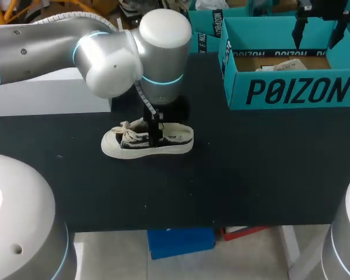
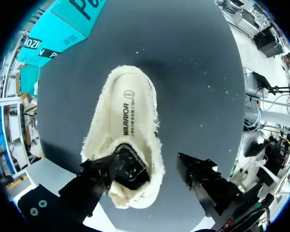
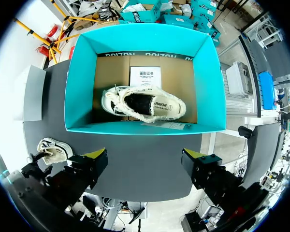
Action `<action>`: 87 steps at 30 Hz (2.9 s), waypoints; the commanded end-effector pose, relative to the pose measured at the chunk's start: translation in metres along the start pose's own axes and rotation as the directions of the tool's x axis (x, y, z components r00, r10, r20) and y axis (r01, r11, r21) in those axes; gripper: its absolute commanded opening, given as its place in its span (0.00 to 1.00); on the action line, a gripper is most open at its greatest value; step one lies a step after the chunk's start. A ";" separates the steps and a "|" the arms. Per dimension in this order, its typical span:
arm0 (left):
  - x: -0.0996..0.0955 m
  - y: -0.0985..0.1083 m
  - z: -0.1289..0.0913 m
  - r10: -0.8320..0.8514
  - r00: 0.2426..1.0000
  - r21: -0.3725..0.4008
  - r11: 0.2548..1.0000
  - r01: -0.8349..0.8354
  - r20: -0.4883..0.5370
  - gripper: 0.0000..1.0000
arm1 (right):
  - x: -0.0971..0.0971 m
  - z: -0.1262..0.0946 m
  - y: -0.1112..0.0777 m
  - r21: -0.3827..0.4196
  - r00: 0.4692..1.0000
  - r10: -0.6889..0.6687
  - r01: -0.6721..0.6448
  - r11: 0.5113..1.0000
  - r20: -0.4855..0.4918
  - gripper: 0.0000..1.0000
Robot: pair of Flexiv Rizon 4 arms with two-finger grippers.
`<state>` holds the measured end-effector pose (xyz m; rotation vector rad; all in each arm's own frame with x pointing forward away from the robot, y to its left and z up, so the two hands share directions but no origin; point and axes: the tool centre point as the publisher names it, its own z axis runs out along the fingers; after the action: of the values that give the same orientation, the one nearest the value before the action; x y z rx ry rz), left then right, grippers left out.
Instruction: Take the shoe out of the shoebox, open the shoe tongue, remove and reinsert the insole, then place the shoe into the shoebox
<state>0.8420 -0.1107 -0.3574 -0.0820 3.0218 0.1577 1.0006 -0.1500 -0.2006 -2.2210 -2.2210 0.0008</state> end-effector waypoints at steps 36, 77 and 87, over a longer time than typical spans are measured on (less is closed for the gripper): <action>-0.009 0.166 -0.074 -0.051 0.959 0.572 0.794 0.208 -0.278 1.00 | 0.000 0.000 0.000 0.000 1.000 0.000 0.000 1.000 0.001 1.00; -0.011 0.188 -0.071 0.086 0.981 0.657 0.753 0.049 -0.172 1.00 | 0.000 0.000 0.000 0.000 1.000 0.000 0.000 1.000 0.001 1.00; -0.004 0.195 -0.065 0.110 0.986 0.648 0.762 -0.005 -0.122 1.00 | 0.000 0.000 0.000 0.000 1.000 0.000 0.000 1.000 0.001 1.00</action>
<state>0.8320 0.0757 -0.2724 0.0701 3.0423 -0.9364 1.0006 -0.1501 -0.2005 -2.2211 -2.2209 0.0007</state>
